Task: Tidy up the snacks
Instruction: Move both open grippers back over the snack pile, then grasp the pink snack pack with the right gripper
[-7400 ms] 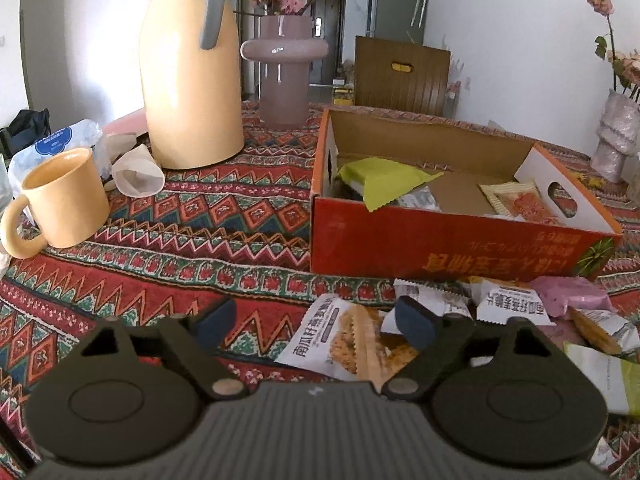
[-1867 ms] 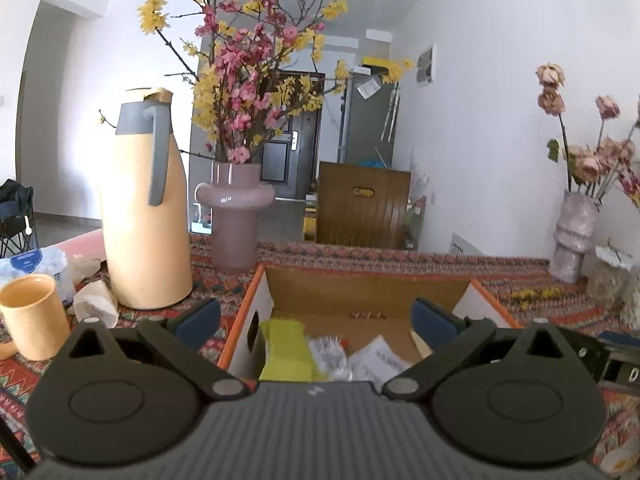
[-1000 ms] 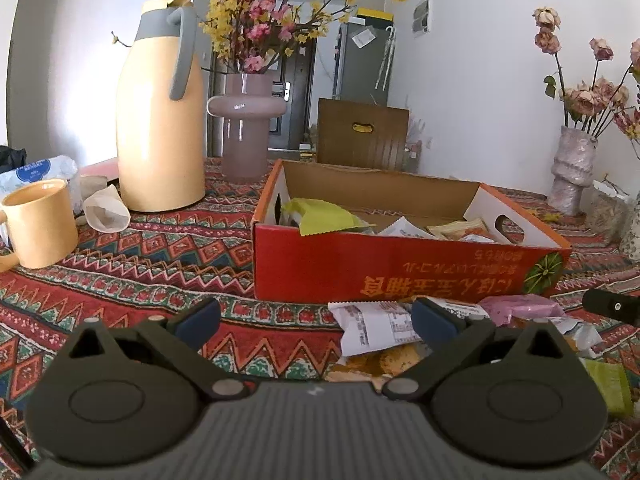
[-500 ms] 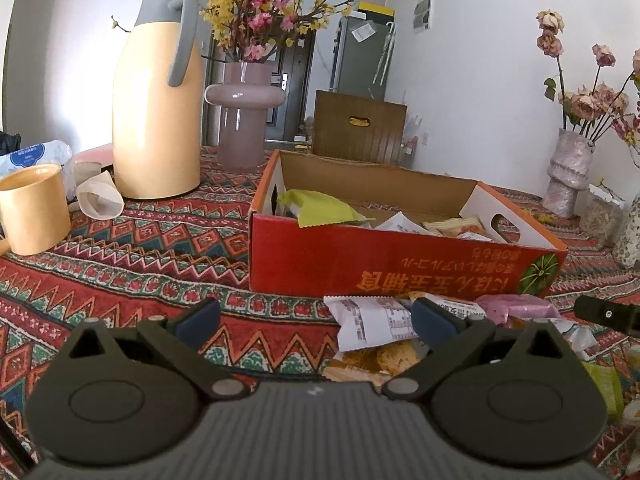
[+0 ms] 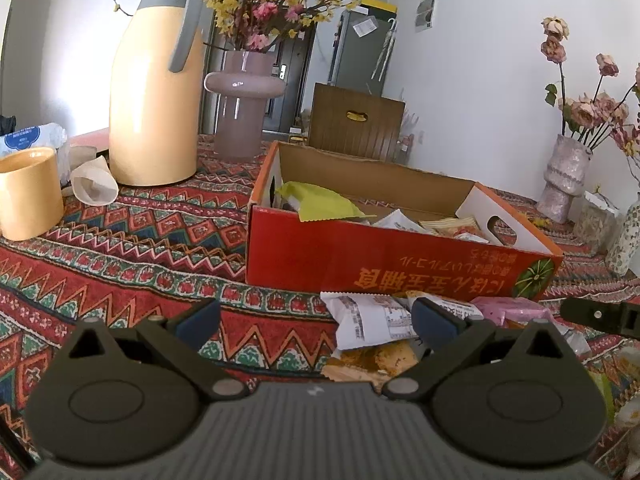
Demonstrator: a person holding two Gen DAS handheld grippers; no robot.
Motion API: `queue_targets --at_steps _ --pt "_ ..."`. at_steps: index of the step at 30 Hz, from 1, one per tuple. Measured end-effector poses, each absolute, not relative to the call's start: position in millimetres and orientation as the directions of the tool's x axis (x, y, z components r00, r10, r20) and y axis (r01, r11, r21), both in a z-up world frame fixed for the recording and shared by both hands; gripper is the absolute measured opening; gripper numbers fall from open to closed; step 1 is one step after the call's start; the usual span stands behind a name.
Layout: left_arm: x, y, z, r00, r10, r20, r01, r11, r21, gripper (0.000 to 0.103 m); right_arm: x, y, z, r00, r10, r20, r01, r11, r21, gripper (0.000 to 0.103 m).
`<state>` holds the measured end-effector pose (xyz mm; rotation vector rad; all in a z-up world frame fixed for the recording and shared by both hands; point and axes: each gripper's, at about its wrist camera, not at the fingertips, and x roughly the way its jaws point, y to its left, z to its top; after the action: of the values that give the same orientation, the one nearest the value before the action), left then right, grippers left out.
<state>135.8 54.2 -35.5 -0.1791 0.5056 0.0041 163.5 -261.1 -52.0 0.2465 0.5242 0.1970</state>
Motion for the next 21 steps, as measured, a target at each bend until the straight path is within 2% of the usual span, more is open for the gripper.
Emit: queue_targets --at_steps 4,9,18,20,21 --pt "137.3 56.5 -36.0 0.871 -0.038 -0.489 -0.059 0.982 -0.181 0.103 173.7 -237.5 -38.6 0.811 0.275 -0.516 -0.165 0.954 0.249 0.103" --pt "137.4 61.4 -36.2 0.871 -0.031 -0.491 -0.082 0.975 -0.207 0.103 202.3 -206.4 -25.5 0.728 0.285 -0.624 -0.188 0.958 0.218 0.103" --pt "138.4 68.6 -36.7 0.870 -0.036 -0.493 -0.099 0.964 -0.245 0.103 244.6 -168.8 -33.8 0.600 0.217 -0.770 -0.169 0.975 0.142 0.103" --pt "138.3 69.0 -36.7 0.870 -0.040 -0.492 -0.097 0.964 -0.249 0.103 247.5 -165.0 -37.1 0.594 0.199 -0.780 -0.166 0.978 0.123 0.101" --pt "138.1 69.3 -36.6 0.870 -0.041 -0.491 -0.096 0.963 -0.251 0.103 247.8 -164.2 -37.5 0.594 0.197 -0.780 -0.167 0.979 0.120 0.095"
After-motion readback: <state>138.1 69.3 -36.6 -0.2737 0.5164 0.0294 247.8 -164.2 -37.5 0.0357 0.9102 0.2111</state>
